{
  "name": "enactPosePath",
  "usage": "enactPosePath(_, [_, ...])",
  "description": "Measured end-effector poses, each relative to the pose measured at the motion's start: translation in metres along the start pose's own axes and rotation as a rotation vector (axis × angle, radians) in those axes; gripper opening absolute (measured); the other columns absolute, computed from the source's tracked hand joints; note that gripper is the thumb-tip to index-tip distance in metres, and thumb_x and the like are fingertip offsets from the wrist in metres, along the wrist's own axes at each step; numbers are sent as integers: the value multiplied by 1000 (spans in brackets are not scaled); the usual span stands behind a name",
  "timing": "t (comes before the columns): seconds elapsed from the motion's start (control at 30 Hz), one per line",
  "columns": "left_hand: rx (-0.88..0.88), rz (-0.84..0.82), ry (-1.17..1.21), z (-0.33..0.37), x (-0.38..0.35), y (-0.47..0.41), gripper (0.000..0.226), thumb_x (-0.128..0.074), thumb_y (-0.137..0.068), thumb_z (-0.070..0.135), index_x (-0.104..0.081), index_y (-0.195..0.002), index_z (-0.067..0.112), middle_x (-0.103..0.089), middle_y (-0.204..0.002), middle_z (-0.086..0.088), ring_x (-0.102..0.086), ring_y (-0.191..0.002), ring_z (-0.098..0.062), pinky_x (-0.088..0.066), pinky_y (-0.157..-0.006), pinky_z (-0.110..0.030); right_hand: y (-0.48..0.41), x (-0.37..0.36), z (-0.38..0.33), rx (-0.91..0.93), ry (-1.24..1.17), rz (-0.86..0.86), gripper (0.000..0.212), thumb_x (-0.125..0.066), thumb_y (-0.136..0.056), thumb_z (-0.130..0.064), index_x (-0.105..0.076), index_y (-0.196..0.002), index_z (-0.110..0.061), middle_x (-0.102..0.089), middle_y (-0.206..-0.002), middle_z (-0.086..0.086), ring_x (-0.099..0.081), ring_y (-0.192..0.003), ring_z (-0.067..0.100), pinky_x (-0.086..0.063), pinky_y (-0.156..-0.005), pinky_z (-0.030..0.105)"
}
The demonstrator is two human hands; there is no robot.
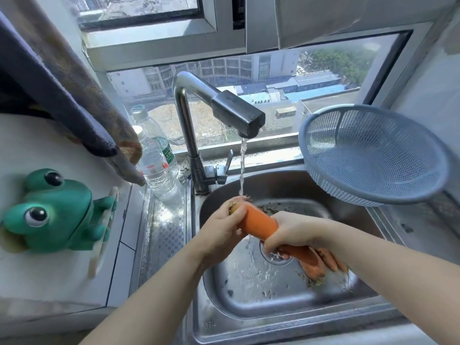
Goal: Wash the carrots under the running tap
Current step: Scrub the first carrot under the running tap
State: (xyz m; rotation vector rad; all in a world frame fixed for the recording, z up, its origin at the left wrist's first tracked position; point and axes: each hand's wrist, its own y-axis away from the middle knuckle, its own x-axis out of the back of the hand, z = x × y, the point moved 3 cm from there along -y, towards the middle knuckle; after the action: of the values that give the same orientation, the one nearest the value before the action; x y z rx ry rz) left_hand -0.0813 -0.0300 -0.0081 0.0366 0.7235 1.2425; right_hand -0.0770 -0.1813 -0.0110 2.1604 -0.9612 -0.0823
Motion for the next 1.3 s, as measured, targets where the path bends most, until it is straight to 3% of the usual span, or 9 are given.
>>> enactPosePath(0.07, [-59, 156, -11, 0, -2, -7, 15, -49, -96, 23, -54, -105, 13, -60, -103, -11, -59, -92, -20, -51, -82, -35, -2, -1, -8, 44, 171, 133, 16, -67, -72, -9, -54, -80, -12, -59, -62, 0, -57, -51, 16, -49, -54, 29])
enactPosePath(0.17, [-49, 323, 138, -1, 0, -14, 24, -40, -102, 26, -56, -95, 10, -65, -93, -12, -60, -87, -23, -49, -89, -42, -4, -3, -16, 121, 415, 311, 21, -71, -68, -18, -56, -80, -9, -56, -67, 2, -56, -56, 18, -46, -55, 31])
enactPosePath(0.3, [20, 195, 249, 3, -4, -5, 28, -37, -104, 25, -50, -123, 11, -60, -99, -13, -57, -91, -20, -49, -87, -36, -3, 1, -11, 132, 402, 337, 20, -71, -66, -17, -52, -72, -13, -54, -64, 0, -51, -54, 16, -42, -53, 29])
enactPosePath(0.5, [-15, 51, -177, -13, -2, 3, 75, -48, -98, 8, -2, -146, 43, -38, -136, -8, -54, -118, -24, -43, -104, -38, -2, 3, -12, 106, 409, 377, 17, -69, -66, -17, -53, -66, -14, -55, -62, 0, -53, -55, 16, -42, -52, 29])
enactPosePath(0.67, [-144, 269, -195, -11, -2, -6, 50, -58, -94, 15, -27, -129, 34, -49, -123, -10, -59, -110, -25, -53, -87, -37, 3, -2, -28, 96, 691, 559, 16, -61, -74, -21, -46, -79, -18, -53, -75, -2, -56, -70, 22, -46, -60, 30])
enactPosePath(0.83, [-107, 485, -92, -7, -7, -17, 33, -44, -101, 32, -38, -131, 19, -56, -110, -10, -62, -93, -21, -55, -66, -35, 8, -9, -34, 114, 795, 622, 22, -59, -83, -22, -38, -89, -18, -41, -76, -5, -49, -74, 21, -38, -65, 30])
enactPosePath(0.97, [20, 271, 9, -8, -3, -15, 40, -41, -102, 33, -34, -139, 20, -49, -128, -17, -58, -109, -29, -55, -85, -45, 5, -2, -21, 46, 648, 542, 21, -62, -75, -24, -47, -87, -17, -55, -81, -1, -58, -75, 19, -50, -64, 33])
enactPosePath(1.07, [10, 126, -42, -6, -3, -9, 42, -49, -98, 25, -28, -134, 31, -44, -129, -12, -58, -111, -28, -54, -87, -39, 5, -1, -14, 42, 594, 541, 21, -63, -73, -25, -50, -88, -18, -61, -86, 0, -61, -76, 20, -53, -67, 35])
enactPosePath(1.3, [96, 256, -3, -5, -6, -9, 24, -42, -102, 29, -39, -126, 28, -46, -119, -12, -56, -108, -32, -57, -73, -45, 8, -6, -17, 92, 716, 587, 22, -61, -81, -24, -44, -94, -18, -55, -92, 0, -54, -81, 21, -41, -67, 31])
